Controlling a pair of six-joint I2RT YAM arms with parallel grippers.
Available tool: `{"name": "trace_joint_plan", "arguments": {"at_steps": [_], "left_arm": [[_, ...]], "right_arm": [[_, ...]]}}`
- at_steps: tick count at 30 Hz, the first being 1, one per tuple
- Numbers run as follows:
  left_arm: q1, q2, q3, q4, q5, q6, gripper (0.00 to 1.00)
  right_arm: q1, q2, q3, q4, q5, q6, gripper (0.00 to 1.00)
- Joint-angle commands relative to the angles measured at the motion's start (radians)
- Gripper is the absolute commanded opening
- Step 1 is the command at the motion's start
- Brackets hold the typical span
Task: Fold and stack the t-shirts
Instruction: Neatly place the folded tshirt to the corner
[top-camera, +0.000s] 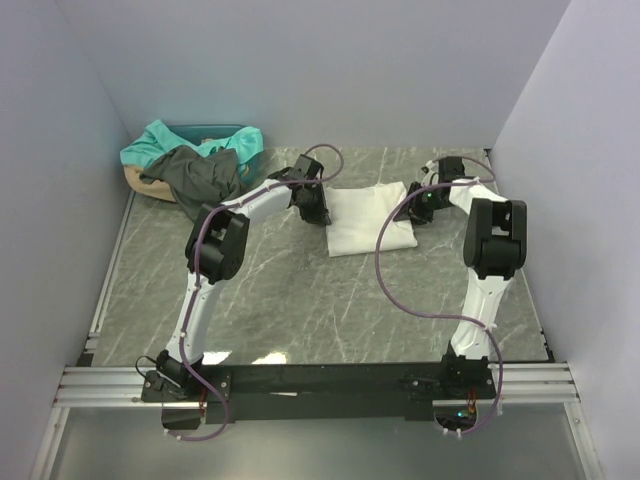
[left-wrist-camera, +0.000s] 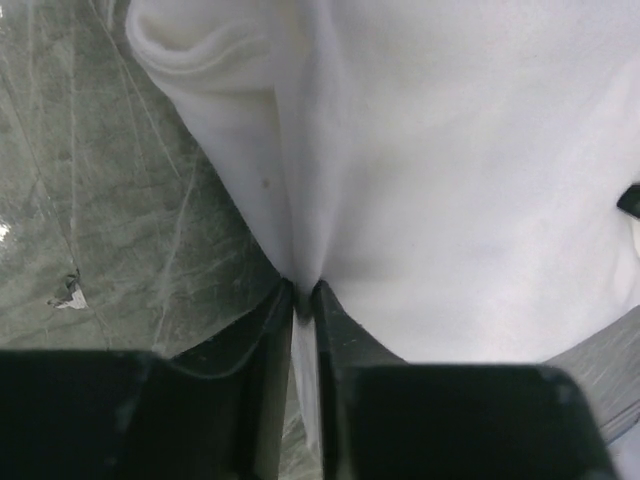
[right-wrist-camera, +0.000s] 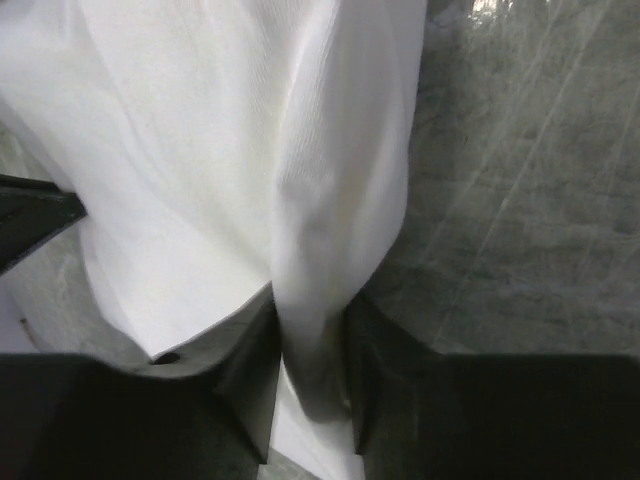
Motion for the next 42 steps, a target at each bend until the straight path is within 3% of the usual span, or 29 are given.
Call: {"name": "trace_joint_plan", "arguments": {"at_steps": [1, 2, 4, 5, 8, 11, 22, 30, 42], "left_arm": [[-0.004, -0.004, -0.019, 0.016, 0.017, 0.002, 0.27], [-0.004, -0.011, -0.022, 0.019, 0.016, 0.002, 0.41], [-0.003, -0.037, -0.025, 0.027, 0.006, 0.0, 0.57], [-0.004, -0.047, -0.025, 0.028, 0.002, 0.002, 0.7], [-0.003, -0.087, -0.022, 0.022, -0.014, 0.003, 0.86], [-0.003, -0.14, -0.04, 0.03, -0.018, 0.006, 0.94], [0.004, -0.424, -0.264, 0.071, -0.063, -0.003, 0.99], [0.031, -0.628, -0.463, 0.083, -0.106, -0.026, 0.99], [0.069, -0.817, -0.614, 0.028, -0.196, -0.018, 0.99]], "right_arm": [[0.012, 0.01, 0.048, -0.056, 0.041, -0.03, 0.26], [0.013, 0.007, 0.051, -0.06, 0.049, -0.03, 0.21], [0.012, 0.001, 0.06, -0.07, 0.069, -0.03, 0.08], [0.012, -0.008, 0.063, -0.071, 0.078, -0.03, 0.04], [0.012, -0.026, 0.086, -0.093, 0.146, -0.027, 0.0], [0.012, -0.034, 0.141, -0.14, 0.236, -0.03, 0.0], [-0.025, 0.018, 0.337, -0.246, 0.543, 0.028, 0.0], [-0.102, 0.121, 0.504, -0.278, 0.667, 0.061, 0.0], [-0.165, 0.265, 0.75, -0.307, 0.864, 0.036, 0.0]]}}
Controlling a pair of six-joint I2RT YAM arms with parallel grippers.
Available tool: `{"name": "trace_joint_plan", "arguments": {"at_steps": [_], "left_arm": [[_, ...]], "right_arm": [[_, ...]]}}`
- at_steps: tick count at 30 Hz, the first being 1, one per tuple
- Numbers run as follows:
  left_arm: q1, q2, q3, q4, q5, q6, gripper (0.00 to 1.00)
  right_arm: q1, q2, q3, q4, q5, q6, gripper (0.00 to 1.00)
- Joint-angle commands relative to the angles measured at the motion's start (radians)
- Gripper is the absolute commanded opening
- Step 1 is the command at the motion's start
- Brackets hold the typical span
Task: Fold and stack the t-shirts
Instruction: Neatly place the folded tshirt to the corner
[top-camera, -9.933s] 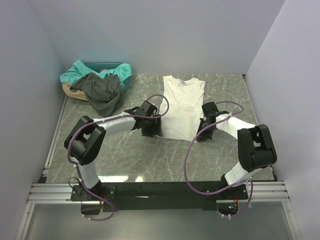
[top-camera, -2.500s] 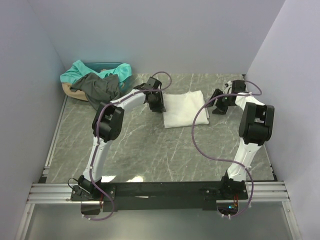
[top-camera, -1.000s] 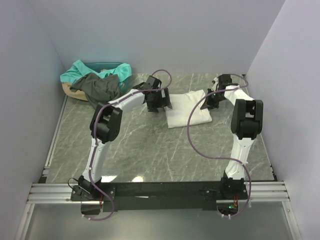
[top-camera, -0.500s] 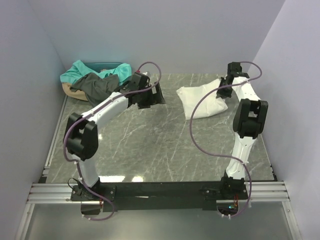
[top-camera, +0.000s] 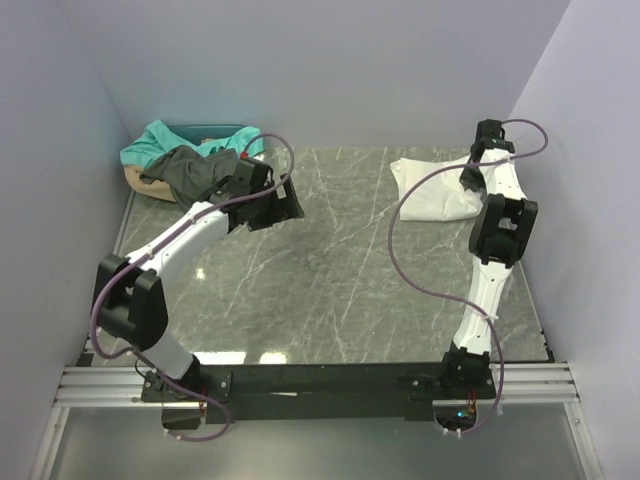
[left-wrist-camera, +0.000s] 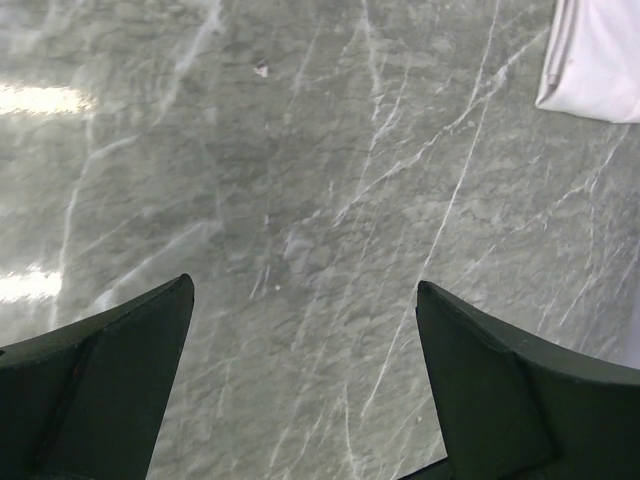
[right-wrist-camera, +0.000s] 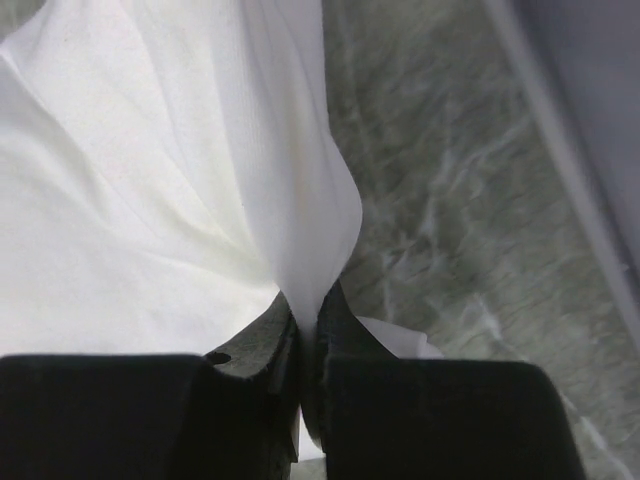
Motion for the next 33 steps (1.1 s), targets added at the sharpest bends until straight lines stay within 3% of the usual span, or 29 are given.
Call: {"name": "trace_joint_plan", "arguments": {"at_steps": [1, 15, 16, 18, 21, 26, 33], "left_arm": [[0.017, -0.086, -0.035, -0.013, -0.053, -0.011, 1.0], [0.048, -0.185, -0.118, -0.058, -0.102, -0.042, 0.99], [0.048, -0.196, -0.116, -0.061, -0.106, -0.04, 0.99], [0.049, -0.207, -0.112, -0.067, -0.114, -0.035, 0.99], [0.05, -0.231, -0.11, -0.07, -0.123, -0.032, 0.99], [0.05, -0.28, -0.125, -0.076, -0.139, -0.029, 0.99], [0.05, -0.378, -0.17, -0.07, -0.177, -0.026, 0.99]], "right_arm": [[-0.015, -0.002, 0.071, 0.03, 0.135, -0.008, 0.0], [-0.027, 0.035, 0.157, 0.107, 0.254, -0.079, 0.0], [-0.027, 0.034, 0.157, 0.108, 0.255, -0.076, 0.08], [-0.027, 0.017, 0.145, 0.12, 0.261, -0.07, 0.34], [-0.026, -0.028, 0.102, 0.146, 0.276, -0.062, 0.91], [-0.024, -0.161, -0.043, 0.232, 0.276, -0.045, 0.92], [0.011, -0.42, -0.445, 0.452, 0.236, -0.015, 0.94]]}}
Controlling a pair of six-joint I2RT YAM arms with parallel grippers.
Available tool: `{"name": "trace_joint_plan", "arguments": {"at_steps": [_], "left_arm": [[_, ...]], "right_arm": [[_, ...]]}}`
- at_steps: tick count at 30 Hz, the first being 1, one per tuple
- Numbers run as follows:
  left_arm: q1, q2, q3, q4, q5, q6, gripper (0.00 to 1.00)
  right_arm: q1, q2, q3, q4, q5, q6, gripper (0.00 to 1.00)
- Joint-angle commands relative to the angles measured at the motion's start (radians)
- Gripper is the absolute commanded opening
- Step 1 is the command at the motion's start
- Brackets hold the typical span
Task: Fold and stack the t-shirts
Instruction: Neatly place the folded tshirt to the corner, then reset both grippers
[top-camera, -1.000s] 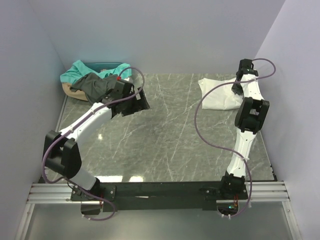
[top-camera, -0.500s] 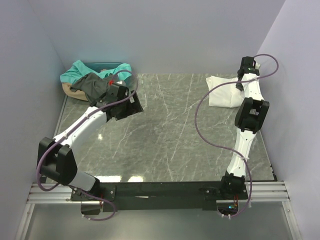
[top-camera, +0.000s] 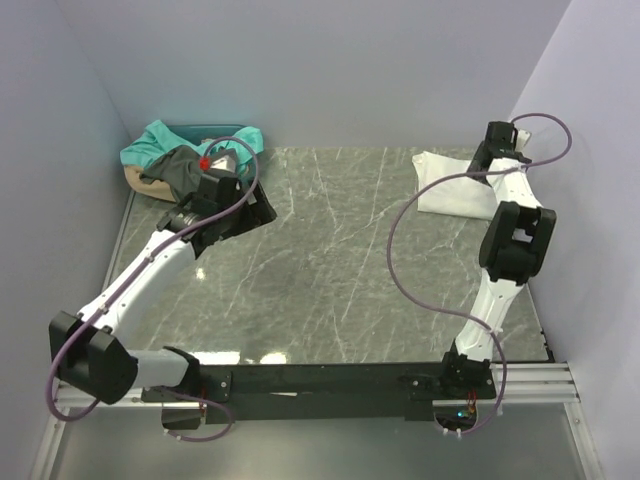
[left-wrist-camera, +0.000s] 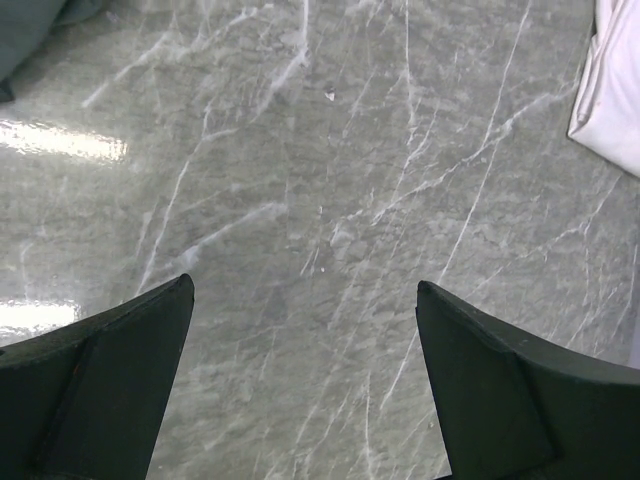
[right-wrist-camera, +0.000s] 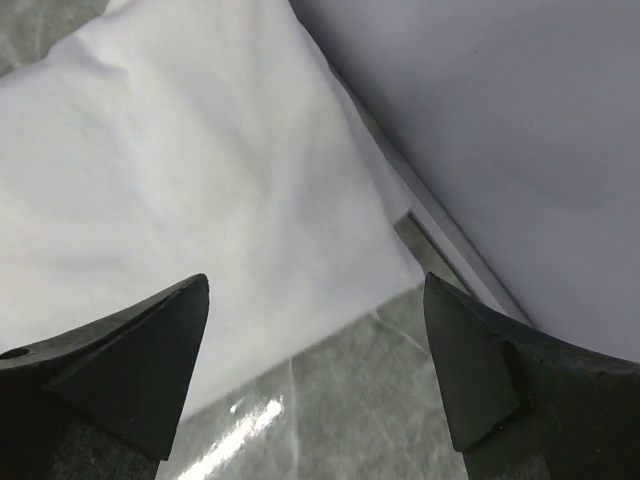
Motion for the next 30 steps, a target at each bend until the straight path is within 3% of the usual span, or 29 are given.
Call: {"name": "trace_joint_plan", "arguments": {"at_steps": [1, 9, 19, 26, 30], "left_arm": [[0.003, -0.086, -0.024, 0.007, -0.043, -0.001, 0.99], [0.003, -0.192, -0.091, 0.032, -0.101, 0.003, 0.99], [0.003, -0.287, -0.159, 0.093, -0.167, 0.015, 0.99], [0.003, -0.309, -0.189, 0.141, -0.193, 0.037, 1.0], [0.003, -0.316, -0.195, 0.159, -0.198, 0.046, 1.0]], "right_arm": [[0.03, -0.206, -0.124, 0.167, -0.013, 0.044, 0.94], [0.172, -0.527, -0.466, 0.236, -0.12, 0.099, 0.94], [0.526, -0.934, -0.828, 0.236, -0.234, 0.217, 0.92], [0.7, -1.068, -1.003, 0.233, -0.208, 0.248, 0.92], [0.76, -1.076, -1.011, 0.193, -0.15, 0.228, 0.92]]}}
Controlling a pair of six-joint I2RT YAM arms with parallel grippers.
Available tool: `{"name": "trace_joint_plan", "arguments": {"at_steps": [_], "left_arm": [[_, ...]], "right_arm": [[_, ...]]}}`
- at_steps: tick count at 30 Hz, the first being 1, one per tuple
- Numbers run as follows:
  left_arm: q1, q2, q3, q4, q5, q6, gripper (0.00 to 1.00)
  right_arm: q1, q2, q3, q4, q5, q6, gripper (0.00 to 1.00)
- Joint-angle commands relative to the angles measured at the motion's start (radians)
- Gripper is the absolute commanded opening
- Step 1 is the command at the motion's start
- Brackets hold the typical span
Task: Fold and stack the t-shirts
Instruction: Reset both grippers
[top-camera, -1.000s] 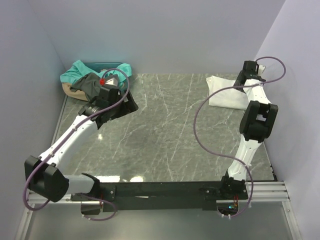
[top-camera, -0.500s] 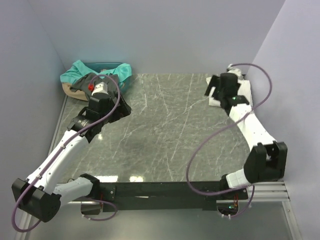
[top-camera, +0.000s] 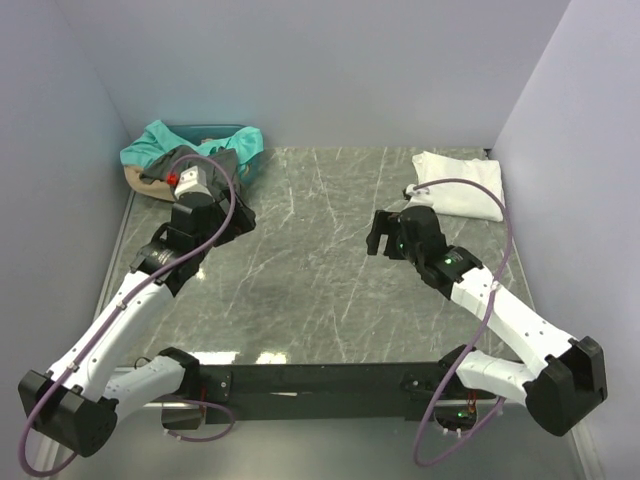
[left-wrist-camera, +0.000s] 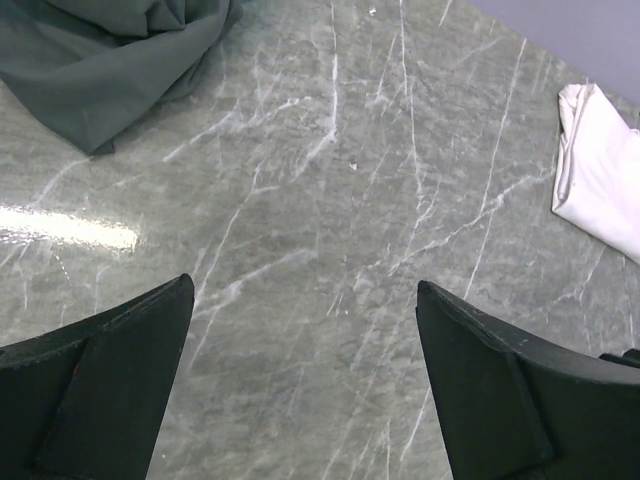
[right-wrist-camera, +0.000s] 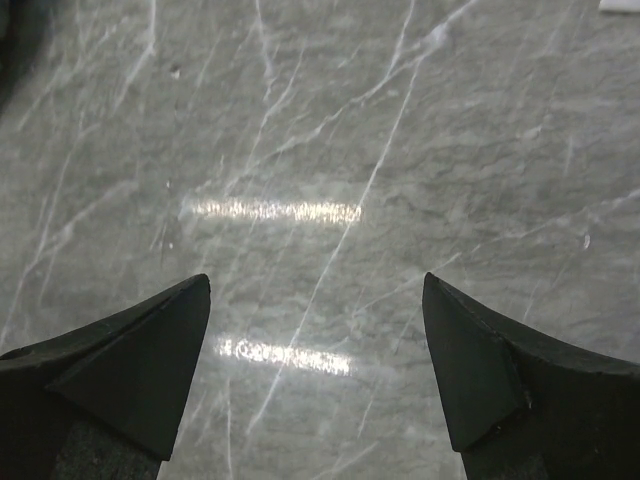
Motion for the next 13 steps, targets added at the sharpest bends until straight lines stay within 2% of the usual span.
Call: {"name": "trace_joint_plan", "arguments": {"at_steps": [1, 13], "left_arm": [[0.003, -0.024, -0.009, 0.063, -0.028, 0.028, 0.99], [0.003, 0.002, 0.023, 0.04, -0.051, 0.035, 1.0]], "right_arm": [[0.038, -0.025, -0.001, -0.005, 0.066, 0.001, 0.92], [0.055, -0.014, 0.043, 0.007, 0.089, 0.001, 0.92]]}}
